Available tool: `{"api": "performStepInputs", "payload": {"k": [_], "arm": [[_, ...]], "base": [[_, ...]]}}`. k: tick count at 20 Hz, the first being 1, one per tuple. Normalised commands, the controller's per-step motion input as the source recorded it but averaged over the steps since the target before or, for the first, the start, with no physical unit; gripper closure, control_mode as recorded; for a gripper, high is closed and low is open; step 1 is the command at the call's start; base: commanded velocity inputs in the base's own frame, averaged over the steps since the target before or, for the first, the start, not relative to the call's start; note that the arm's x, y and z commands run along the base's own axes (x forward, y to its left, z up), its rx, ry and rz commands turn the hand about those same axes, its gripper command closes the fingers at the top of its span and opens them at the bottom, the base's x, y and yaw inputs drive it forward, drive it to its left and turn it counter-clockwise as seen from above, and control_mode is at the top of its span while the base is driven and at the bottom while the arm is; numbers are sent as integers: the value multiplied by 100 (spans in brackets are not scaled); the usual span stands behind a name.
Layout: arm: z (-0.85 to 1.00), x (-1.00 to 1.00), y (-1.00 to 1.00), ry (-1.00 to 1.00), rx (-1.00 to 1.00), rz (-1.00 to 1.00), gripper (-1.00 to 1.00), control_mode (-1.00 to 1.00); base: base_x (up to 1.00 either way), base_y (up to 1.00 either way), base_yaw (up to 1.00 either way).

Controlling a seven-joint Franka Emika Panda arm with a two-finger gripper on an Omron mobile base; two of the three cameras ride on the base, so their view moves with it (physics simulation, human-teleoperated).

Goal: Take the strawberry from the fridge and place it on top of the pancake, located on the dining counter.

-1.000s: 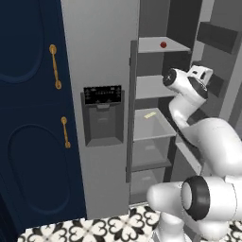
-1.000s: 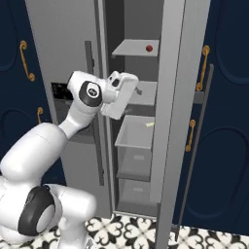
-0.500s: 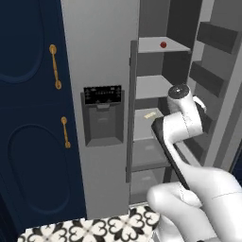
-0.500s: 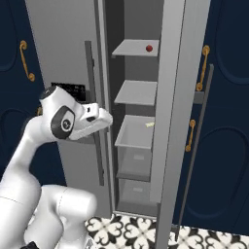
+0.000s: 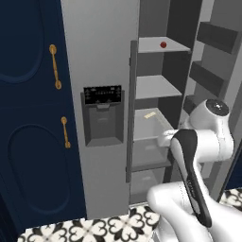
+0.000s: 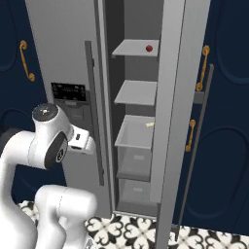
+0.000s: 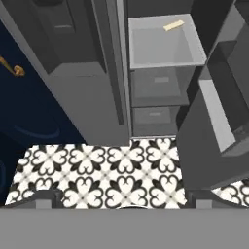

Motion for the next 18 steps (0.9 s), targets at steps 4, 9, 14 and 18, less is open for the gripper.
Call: {"api": "performStepInputs", "payload": {"k": [4, 9, 14, 18], "arm": [[37, -25, 0, 3, -14, -13, -100, -100], [-22, -10, 0, 8, -8, -2, -100, -100], [-48, -5, -4, 4, 12, 2, -100, -100], [-6, 0, 0, 2, 0, 0, -100, -100]], "base": [[0, 0, 0], [0, 0, 0], [0, 0, 0], [0, 0, 0]]}}
